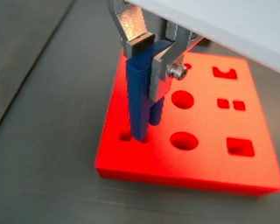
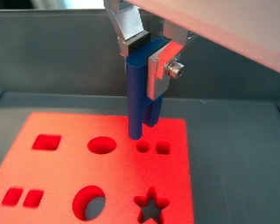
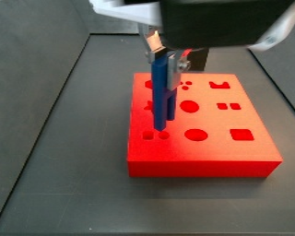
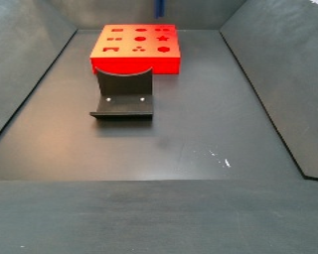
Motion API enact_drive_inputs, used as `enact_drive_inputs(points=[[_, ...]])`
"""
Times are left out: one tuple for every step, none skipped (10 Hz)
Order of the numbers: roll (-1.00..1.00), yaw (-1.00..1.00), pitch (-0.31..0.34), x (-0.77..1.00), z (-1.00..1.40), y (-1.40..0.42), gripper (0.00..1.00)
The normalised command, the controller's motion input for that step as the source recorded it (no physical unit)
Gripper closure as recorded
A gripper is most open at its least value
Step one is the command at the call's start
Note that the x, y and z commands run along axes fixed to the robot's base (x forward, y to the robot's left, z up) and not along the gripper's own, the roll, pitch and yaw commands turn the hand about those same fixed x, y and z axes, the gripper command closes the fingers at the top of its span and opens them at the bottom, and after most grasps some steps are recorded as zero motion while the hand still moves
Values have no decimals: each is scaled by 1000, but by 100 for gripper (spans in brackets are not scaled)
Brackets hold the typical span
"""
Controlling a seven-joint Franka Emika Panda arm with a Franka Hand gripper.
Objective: Insert the square-circle object.
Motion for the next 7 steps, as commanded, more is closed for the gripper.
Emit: enact_drive_inputs(points=[[71,-946,154,-89,-14,0,100],[67,-946,157,-83,0,0,100],[61,-946,147,-77,0,0,100],[20,-971,64,0,0,0,100],[13,-977,26,0,0,-9,100],[21,-963,3,0,0,0,100],[29,-954,0,60,0,0,100]])
